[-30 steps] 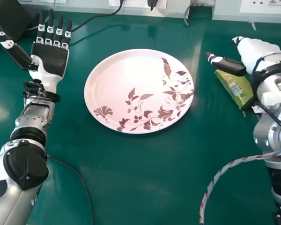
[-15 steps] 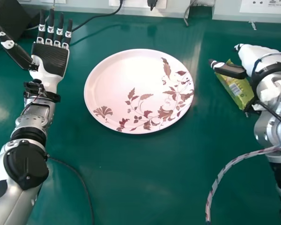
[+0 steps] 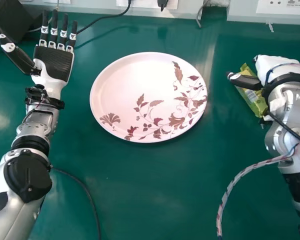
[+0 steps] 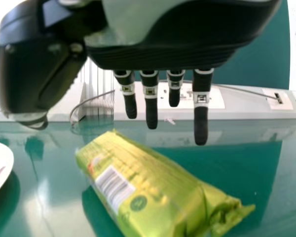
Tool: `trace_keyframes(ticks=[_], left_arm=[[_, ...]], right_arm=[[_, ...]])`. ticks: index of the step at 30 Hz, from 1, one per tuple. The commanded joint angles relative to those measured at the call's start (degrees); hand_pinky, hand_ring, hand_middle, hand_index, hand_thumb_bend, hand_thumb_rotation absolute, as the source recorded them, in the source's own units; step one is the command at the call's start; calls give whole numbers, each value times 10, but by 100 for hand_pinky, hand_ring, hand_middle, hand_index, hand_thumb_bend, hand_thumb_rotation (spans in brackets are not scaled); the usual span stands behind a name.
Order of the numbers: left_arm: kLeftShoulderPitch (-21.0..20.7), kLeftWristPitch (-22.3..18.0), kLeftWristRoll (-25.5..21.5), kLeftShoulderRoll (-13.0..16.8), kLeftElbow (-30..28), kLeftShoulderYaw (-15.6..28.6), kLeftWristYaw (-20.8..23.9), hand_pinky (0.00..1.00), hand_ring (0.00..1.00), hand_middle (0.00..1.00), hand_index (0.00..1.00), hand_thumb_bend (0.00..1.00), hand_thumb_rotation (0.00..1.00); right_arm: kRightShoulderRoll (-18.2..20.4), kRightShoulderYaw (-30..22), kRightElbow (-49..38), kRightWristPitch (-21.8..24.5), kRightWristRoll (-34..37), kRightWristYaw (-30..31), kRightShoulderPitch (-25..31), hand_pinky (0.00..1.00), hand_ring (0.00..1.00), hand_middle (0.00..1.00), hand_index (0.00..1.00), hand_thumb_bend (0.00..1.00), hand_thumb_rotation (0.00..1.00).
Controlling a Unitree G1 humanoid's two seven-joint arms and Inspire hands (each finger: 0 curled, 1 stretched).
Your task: Pick up biscuit and place it in the plate
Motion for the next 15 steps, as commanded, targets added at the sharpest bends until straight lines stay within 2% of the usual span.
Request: trace_keyframes(ticks=[1, 7, 15], left_arm=[[-1, -4, -6, 2, -2, 4, 0, 100, 98, 99, 99, 100, 59], [-2, -1, -7, 1, -2, 5, 0, 100, 98, 99, 99, 100, 63], [-3, -4, -12, -1, -3, 10, 12, 100, 99, 100, 99, 100, 59]], right_arm=[[4, 4, 2, 5, -3, -19, 1, 52, 64, 86, 94, 84, 46], [8, 15, 10, 17, -21, -37, 4, 52, 65, 87, 97, 92, 47], [13, 26, 32, 30, -27, -28, -6, 51, 64, 93, 100, 98, 47]])
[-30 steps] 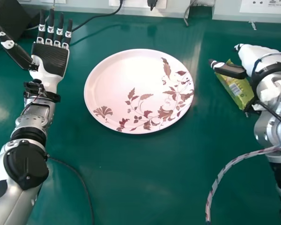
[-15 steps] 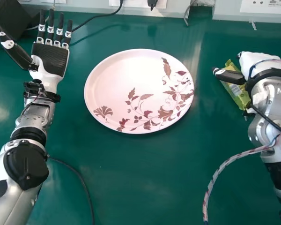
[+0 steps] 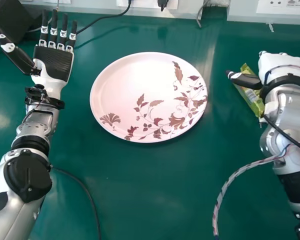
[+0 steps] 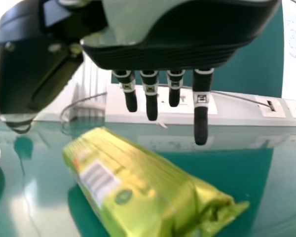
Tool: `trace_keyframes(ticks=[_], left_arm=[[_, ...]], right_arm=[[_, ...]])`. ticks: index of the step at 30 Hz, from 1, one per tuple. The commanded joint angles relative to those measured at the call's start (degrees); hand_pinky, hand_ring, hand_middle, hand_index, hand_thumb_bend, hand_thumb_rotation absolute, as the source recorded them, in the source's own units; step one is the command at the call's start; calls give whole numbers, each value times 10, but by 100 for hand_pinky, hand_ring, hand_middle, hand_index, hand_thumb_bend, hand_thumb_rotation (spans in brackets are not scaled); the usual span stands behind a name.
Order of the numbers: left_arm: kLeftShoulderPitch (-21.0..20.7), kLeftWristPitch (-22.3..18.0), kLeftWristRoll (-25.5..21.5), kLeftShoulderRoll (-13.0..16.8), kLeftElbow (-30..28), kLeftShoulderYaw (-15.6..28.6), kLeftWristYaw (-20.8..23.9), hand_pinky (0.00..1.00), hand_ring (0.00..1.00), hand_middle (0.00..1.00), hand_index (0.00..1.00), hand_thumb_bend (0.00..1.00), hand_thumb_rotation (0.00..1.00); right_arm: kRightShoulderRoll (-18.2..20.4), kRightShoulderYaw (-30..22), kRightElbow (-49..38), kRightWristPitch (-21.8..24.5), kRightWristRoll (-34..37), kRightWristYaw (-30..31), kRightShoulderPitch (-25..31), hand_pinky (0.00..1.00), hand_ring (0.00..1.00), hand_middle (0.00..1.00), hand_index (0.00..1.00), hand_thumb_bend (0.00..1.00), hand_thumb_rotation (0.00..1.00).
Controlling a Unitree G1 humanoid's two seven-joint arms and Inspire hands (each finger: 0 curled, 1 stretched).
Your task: Pick up biscuit and place it in the plate
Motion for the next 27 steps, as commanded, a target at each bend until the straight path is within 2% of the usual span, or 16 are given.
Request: trace_keyframes(ticks=[1, 9, 17, 27], left_arm=[[-3, -4, -10, -1, -3, 6, 6, 100, 99, 100, 99, 100, 59], [-3, -9, -6, -3, -4, 6, 7, 100, 99, 100, 99, 100, 57], [-3, -12, -6, -3, -4, 5, 5, 100, 99, 100, 98, 100, 56], [-4, -10, -7, -2, -5, 6, 11, 100, 99, 100, 98, 100, 57]], right_arm=[[5, 5, 8, 6, -2, 5, -8, 51, 63, 93, 100, 98, 47], [6, 11, 26, 0, 9, 6, -15, 50, 65, 95, 100, 98, 47], [6, 14, 49, -4, 24, 4, -21, 51, 64, 91, 99, 98, 48], [4, 26, 85, -4, 30, 4, -34, 50, 64, 91, 98, 99, 47]])
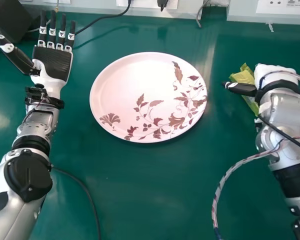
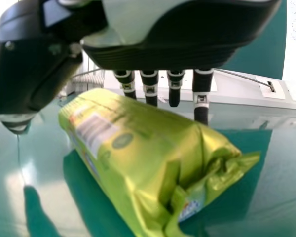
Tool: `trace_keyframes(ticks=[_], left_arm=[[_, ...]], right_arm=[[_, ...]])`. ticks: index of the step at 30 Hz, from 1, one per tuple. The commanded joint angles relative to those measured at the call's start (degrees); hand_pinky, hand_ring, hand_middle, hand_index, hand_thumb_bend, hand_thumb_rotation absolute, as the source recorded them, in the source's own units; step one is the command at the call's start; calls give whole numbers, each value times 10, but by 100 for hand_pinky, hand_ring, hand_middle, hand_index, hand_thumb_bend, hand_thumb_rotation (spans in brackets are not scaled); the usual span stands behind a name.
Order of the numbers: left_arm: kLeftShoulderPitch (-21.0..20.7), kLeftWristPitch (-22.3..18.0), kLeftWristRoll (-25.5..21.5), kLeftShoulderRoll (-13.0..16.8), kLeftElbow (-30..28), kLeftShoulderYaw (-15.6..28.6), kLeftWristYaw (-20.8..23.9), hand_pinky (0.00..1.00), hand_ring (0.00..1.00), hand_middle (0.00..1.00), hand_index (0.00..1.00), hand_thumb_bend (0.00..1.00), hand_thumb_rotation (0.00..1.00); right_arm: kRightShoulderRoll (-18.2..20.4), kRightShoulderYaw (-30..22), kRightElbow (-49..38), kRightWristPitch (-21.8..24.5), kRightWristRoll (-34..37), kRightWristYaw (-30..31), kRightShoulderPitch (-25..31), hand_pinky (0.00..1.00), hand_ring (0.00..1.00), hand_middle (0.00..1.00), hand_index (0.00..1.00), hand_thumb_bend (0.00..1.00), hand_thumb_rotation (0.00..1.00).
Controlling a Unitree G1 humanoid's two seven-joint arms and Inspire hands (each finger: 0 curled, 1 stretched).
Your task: Pick up biscuit and place it in the plate
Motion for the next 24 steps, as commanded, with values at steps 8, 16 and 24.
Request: trace_keyframes(ticks=[8, 16, 24], left_arm=[[-2, -4, -6, 1, -4, 4, -1, 100, 97, 100, 98, 100, 56], [-2, 11, -15, 4, -4, 10, -10, 100, 98, 100, 98, 100, 56], [-2, 25, -28, 10, -5, 8, -12, 100, 100, 100, 99, 100, 57]], right_arm=[[-2, 13, 45, 3, 9, -15, -17, 50, 63, 91, 99, 99, 47], [-4, 21, 66, 0, 17, -22, -19, 50, 64, 91, 97, 98, 49], [-12, 29, 80, -1, 26, -22, -20, 50, 63, 94, 97, 100, 46]])
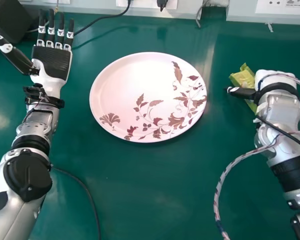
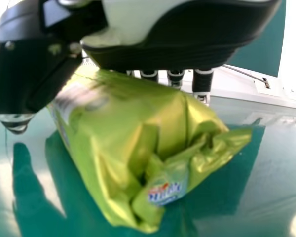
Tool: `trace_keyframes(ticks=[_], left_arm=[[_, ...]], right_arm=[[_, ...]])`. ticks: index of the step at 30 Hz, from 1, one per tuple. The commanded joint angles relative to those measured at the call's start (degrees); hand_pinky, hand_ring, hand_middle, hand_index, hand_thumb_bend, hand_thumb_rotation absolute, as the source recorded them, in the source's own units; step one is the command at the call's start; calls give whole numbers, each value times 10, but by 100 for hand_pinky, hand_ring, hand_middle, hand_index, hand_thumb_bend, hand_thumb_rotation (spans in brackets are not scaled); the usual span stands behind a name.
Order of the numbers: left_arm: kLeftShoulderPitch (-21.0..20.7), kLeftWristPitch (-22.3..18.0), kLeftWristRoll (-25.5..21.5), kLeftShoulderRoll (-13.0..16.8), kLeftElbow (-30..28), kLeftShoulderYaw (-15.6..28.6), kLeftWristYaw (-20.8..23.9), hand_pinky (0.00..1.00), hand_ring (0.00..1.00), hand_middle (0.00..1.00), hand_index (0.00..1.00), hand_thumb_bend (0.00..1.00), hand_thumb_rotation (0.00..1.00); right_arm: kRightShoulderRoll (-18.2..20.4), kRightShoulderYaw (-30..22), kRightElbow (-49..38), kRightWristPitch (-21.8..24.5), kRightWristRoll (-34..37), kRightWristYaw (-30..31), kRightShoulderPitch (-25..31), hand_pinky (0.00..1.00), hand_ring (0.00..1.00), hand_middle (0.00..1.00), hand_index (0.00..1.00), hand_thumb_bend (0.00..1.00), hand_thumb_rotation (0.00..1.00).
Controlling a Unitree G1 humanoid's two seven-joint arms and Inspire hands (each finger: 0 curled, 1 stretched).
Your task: Pick up biscuit and place it in the plate
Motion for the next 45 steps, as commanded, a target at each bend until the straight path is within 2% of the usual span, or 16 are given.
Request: trace_keyframes(ticks=[1, 5, 11, 17, 23, 35, 45], left_arm=[[-1, 3, -7, 7, -5, 6, -9, 100, 100, 100, 99, 100, 57], [-1, 2, -9, 6, -7, 7, -12, 100, 100, 100, 99, 100, 57], [1, 11, -12, 8, -7, 8, -34, 100, 99, 100, 100, 100, 55], [1, 16, -14, 10, -8, 8, -44, 100, 99, 100, 100, 100, 56], [1, 16, -18, 11, -9, 6, -45, 100, 99, 100, 100, 100, 59], [2, 23, -27, 13, -12, 6, -60, 100, 99, 100, 100, 100, 49], [1, 28, -30, 13, -12, 8, -60, 100, 98, 100, 100, 100, 51]], right_arm=[[-6, 6, 12, 2, 8, 5, 1, 50, 63, 94, 97, 100, 45], [-6, 5, 14, 5, 15, 3, 2, 51, 62, 96, 98, 99, 45], [-4, 1, 5, 3, 33, -14, 8, 52, 62, 98, 100, 90, 42], [-6, -2, -22, -4, 64, -2, 12, 53, 62, 100, 100, 88, 37], [-15, 6, -33, -9, 75, 12, 9, 53, 62, 100, 100, 86, 40], [-24, 7, -9, -9, 118, 68, -5, 54, 64, 99, 100, 83, 43], [-33, 13, -4, -17, 130, 82, -10, 54, 64, 100, 100, 82, 41]])
